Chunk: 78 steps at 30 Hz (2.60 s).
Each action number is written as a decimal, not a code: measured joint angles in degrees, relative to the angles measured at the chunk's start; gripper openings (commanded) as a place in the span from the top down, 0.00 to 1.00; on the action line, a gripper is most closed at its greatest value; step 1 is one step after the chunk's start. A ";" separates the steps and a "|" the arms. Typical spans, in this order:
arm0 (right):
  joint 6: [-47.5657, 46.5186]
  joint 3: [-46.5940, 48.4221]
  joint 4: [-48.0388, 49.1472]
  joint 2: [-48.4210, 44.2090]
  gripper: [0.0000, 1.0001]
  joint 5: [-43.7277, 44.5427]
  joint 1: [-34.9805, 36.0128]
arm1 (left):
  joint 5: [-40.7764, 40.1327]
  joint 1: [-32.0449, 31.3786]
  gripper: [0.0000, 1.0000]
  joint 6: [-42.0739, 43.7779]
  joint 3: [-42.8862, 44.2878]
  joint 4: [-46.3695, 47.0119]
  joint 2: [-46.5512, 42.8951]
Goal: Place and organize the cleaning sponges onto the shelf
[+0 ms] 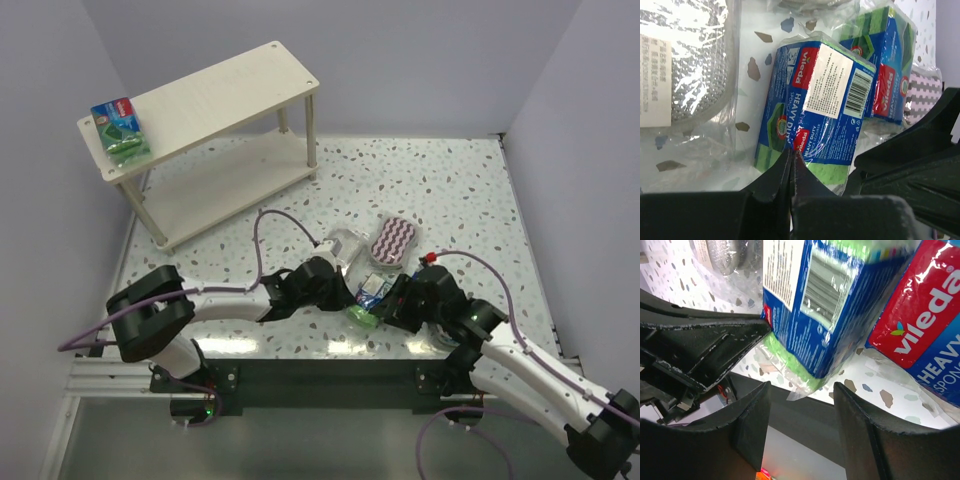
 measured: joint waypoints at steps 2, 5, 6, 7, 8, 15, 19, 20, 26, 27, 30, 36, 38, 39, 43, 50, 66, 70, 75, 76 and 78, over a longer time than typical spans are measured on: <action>-0.02 0.07 -0.79 -0.57 0.43 0.11 0.00 | 0.85 -0.04 1.00 0.07 -1.33 0.81 -1.05; -0.20 0.92 -3.10 -1.68 0.43 0.37 0.02 | 2.01 -0.20 1.00 0.09 -3.06 0.98 -3.17; -0.35 1.49 -3.85 -2.21 0.43 0.50 0.07 | 2.34 -0.26 1.00 0.09 -3.48 0.63 -4.33; -0.50 2.14 -4.76 -2.69 0.43 0.57 0.07 | 2.45 -0.31 1.00 0.13 -3.67 0.24 -5.44; -0.66 2.99 -5.66 -3.28 0.43 0.63 0.09 | 2.47 -0.33 1.00 0.15 -3.69 -0.46 -7.19; -1.86 9.51 -11.39 -7.69 0.43 2.27 0.09 | -1.99 0.13 1.00 1.60 3.06 -8.48 -21.07; -2.38 10.62 -12.92 -7.82 0.42 2.54 0.09 | -2.03 2.82 1.00 2.12 8.66 -9.86 -24.39; -2.45 10.62 -13.35 -7.80 0.42 2.54 0.09 | -2.14 3.87 1.00 2.56 10.29 -11.21 -24.76; -2.69 10.62 -14.05 -7.74 0.42 2.49 0.09 | -2.82 17.27 1.00 4.98 21.33 -18.82 -25.40; -2.82 10.62 -14.05 -7.65 0.42 2.49 0.09 | -3.74 20.09 1.00 5.33 23.67 -19.87 -25.40; -3.02 10.62 -14.01 -7.08 0.43 2.47 0.09 | -5.99 25.94 1.00 6.88 32.48 -22.32 -24.92; -3.85 10.60 -13.44 -5.95 0.43 2.03 0.09 | -5.53 36.63 1.00 7.80 48.28 -22.08 -22.12; -4.02 10.60 -13.27 -5.73 0.43 1.99 0.09 | -4.72 41.68 1.00 6.71 49.46 -21.62 -21.73; -4.15 10.60 -13.16 -5.66 0.42 1.95 0.09 | -4.09 44.61 1.00 5.99 49.55 -21.57 -21.51; -4.79 10.60 -13.11 -5.60 0.42 1.81 0.09 | -2.05 53.42 1.00 1.77 47.93 -21.40 -20.13; -5.44 10.60 -13.11 -5.62 0.42 1.36 0.11 | 1.25 61.86 1.00 -5.57 38.21 -17.51 -19.89; -5.42 9.79 -11.61 -5.92 0.42 0.33 0.09 | -0.09 63.93 1.00 -14.43 30.69 -9.18 -19.89; -5.44 9.79 -11.37 -5.92 0.42 0.33 0.09 | -1.31 63.93 1.00 -14.97 31.43 -9.03 -18.78; -5.42 9.68 -11.30 -5.92 0.40 0.33 0.09 | -1.18 63.93 0.89 -16.04 31.78 -8.79 -16.37; -5.42 9.66 -11.26 -5.92 0.40 0.31 0.09 | -1.14 63.93 0.84 -16.31 31.78 -8.79 -16.06; -5.42 9.64 -11.19 -5.92 0.39 0.33 0.11 | -0.98 63.93 0.78 -16.37 31.80 -8.74 -15.80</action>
